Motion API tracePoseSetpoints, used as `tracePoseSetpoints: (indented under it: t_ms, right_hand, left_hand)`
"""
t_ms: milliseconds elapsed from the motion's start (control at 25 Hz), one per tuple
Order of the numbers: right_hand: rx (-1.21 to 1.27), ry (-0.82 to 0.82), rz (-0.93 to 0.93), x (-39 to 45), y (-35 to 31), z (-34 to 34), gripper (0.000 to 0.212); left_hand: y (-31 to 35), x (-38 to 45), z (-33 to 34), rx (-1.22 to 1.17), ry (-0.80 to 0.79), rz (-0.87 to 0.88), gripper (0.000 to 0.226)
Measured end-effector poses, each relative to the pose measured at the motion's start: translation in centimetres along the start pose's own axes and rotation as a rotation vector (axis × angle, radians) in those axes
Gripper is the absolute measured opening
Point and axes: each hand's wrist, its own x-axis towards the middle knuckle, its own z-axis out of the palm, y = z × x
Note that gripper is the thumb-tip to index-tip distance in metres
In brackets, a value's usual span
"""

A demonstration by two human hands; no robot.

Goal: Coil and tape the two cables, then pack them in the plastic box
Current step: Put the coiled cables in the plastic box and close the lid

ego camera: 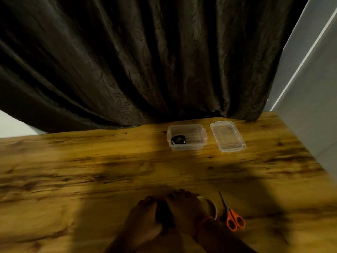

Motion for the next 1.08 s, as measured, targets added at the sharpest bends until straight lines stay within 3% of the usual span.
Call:
tracePoseSetpoints:
  t_ms: [160, 240, 320, 400, 440, 520, 600, 680, 760, 840, 1080]
  right_hand:
    - [0.100, 0.021, -0.003, 0.0, 0.4, -0.7, 0.040]
    - [0.234, 0.144, 0.007, -0.3, 1.4, -1.4, 0.043]
    - [0.431, 0.342, 0.044, -0.4, 2.4, -2.9, 0.028]
    - [0.576, 0.436, 0.101, 0.4, 4.3, -5.0, 0.008]
    - [0.620, 0.423, 0.164, 1.2, 5.5, -6.5, 0.013]
    - [0.644, 0.441, 0.297, 3.2, 8.6, -9.0, 0.009]
    - [0.569, 0.540, 0.415, 5.6, 11.7, -10.8, 0.006]
    - [0.474, 0.550, 0.498, 7.7, 13.9, -11.3, 0.022]
    - [0.374, 0.467, 0.559, 9.4, 15.0, -11.3, 0.035]
    - [0.244, 0.418, 0.585, 10.7, 15.5, -10.9, 0.036]
    - [-0.015, 0.410, 0.543, 12.0, 15.1, -10.2, 0.031]
  left_hand:
    - [0.7, 0.5, 0.5, -0.076, 0.024, -0.060, 0.049]
    - [2.2, 1.0, -0.9, -0.308, 0.036, -0.154, 0.032]
    - [4.0, 1.9, -3.3, -0.666, 0.089, -0.200, 0.012]
    - [6.0, 3.6, -5.8, -0.806, 0.199, -0.180, 0.013]
    - [6.8, 5.1, -6.9, -0.801, 0.263, -0.158, 0.016]
    - [8.3, 8.5, -8.8, -0.677, 0.396, -0.068, 0.017]
    - [8.8, 11.8, -10.1, -0.340, 0.491, 0.082, 0.017]
    - [8.8, 14.2, -10.2, 0.003, 0.402, 0.180, 0.027]
    - [8.9, 15.7, -9.8, 0.127, 0.208, 0.118, 0.042]
    - [8.9, 17.0, -9.1, 0.276, 0.163, 0.122, 0.050]
    - [9.4, 18.4, -8.7, 0.312, 0.122, 0.106, 0.052]
